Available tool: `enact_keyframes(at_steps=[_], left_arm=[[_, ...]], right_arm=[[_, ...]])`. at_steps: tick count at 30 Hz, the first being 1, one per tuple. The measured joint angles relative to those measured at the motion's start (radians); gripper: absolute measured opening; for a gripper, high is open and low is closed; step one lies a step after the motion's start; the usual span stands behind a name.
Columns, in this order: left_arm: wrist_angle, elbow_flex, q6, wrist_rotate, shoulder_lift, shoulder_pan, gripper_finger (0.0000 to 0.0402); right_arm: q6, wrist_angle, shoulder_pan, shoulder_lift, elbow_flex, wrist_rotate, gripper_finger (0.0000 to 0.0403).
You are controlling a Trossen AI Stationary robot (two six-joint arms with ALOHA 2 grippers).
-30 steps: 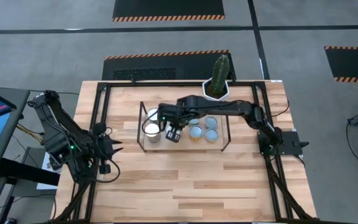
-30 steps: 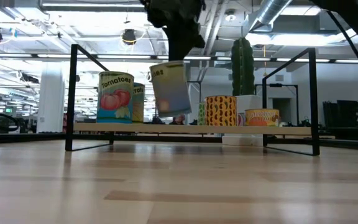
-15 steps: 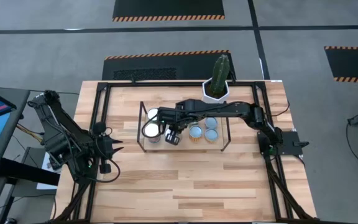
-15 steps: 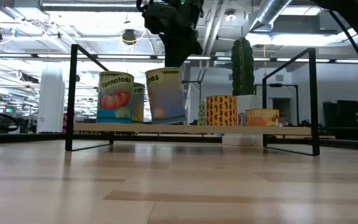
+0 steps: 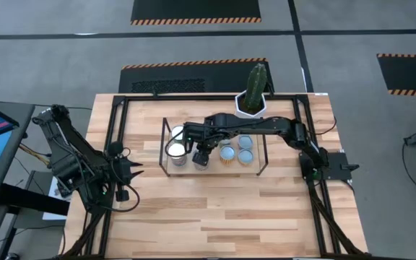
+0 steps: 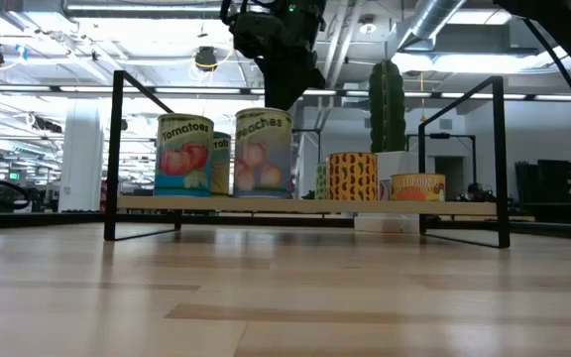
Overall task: Pick and place cans onto a shelf
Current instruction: Put the big canned peaches on the shelf
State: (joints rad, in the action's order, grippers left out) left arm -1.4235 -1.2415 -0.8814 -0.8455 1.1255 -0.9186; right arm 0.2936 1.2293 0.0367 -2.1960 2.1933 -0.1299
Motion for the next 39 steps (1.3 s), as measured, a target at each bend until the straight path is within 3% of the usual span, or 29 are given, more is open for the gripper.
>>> enact_keyframes(at_steps=[6,14,18,25,39], left_arm=[[0.000,0.000,0.000,0.000,0.000,0.000,0.0081],[0.000,0.000,-0.002,0.000,0.000,0.000,0.0081],[0.000,0.000,0.010,-0.006,0.000,0.000,0.0081],[0.003,0.000,0.009,-0.007,0.000,0.000,0.0081],[0.004,0.000,0.025,-0.007,0.000,0.000,0.0081]], right_arm=[[0.025,0.014,-0.011,0.000,0.081,-0.003,0.0061],[0.119,0.083,-0.183,-0.001,0.141,0.003,0.0060],[0.154,0.080,-0.240,-0.063,0.137,-0.004,0.0052],[0.178,0.127,-0.222,-0.138,0.141,-0.040,0.0031],[0.169,0.143,-0.158,-0.107,0.139,-0.079,0.0031]])
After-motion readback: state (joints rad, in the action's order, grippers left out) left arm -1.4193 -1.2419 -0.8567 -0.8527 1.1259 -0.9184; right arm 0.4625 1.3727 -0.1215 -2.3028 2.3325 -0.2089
